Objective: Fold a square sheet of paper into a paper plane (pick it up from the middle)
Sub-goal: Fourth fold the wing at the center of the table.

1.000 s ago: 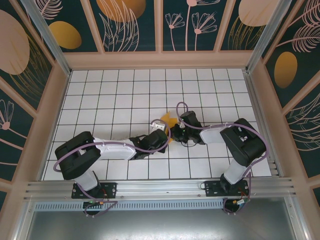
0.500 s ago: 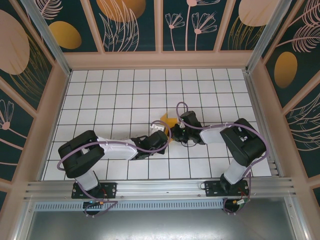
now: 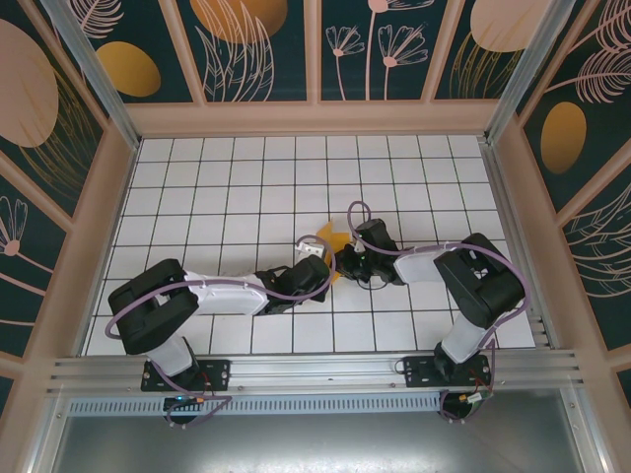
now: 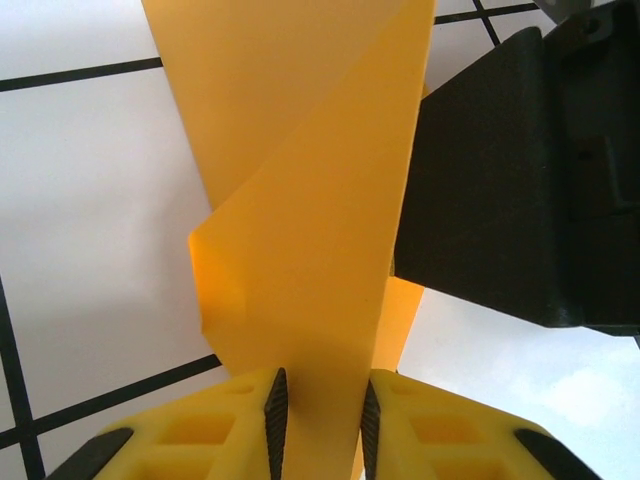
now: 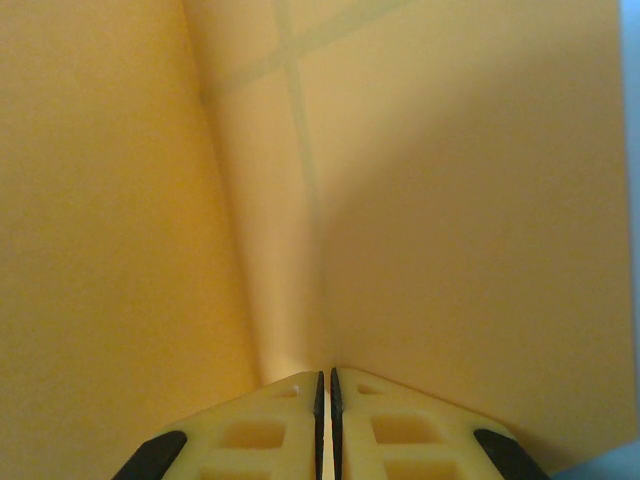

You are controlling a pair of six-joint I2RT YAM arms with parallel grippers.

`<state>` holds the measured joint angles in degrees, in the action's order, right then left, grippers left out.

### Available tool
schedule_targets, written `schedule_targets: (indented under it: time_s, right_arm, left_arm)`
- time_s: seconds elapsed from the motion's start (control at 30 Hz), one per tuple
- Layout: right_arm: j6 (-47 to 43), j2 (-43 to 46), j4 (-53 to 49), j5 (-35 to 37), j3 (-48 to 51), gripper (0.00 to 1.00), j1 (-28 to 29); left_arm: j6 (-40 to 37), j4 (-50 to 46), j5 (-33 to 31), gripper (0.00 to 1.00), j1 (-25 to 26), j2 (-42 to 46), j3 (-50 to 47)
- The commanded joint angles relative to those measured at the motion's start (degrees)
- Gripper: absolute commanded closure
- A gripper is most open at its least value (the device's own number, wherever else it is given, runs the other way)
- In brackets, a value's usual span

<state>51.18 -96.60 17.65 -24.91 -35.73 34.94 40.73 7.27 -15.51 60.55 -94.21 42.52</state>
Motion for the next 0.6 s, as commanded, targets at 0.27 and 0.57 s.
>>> schedule_targets:
  time_s: [0.27, 0.57]
  right_arm:
    - [0.01, -0.76, 0.04, 0.71, 0.57, 0.86, 0.44]
    - [0.26, -0.96, 0.46, 0.56, 0.82, 0.86, 0.48]
  left_arm:
    - [-0.97, 0.97, 0.83, 0.8, 0.27, -1.31, 0.76]
    - [-4.06, 1.47, 2.63, 0.87, 0.31, -2.38, 1.6]
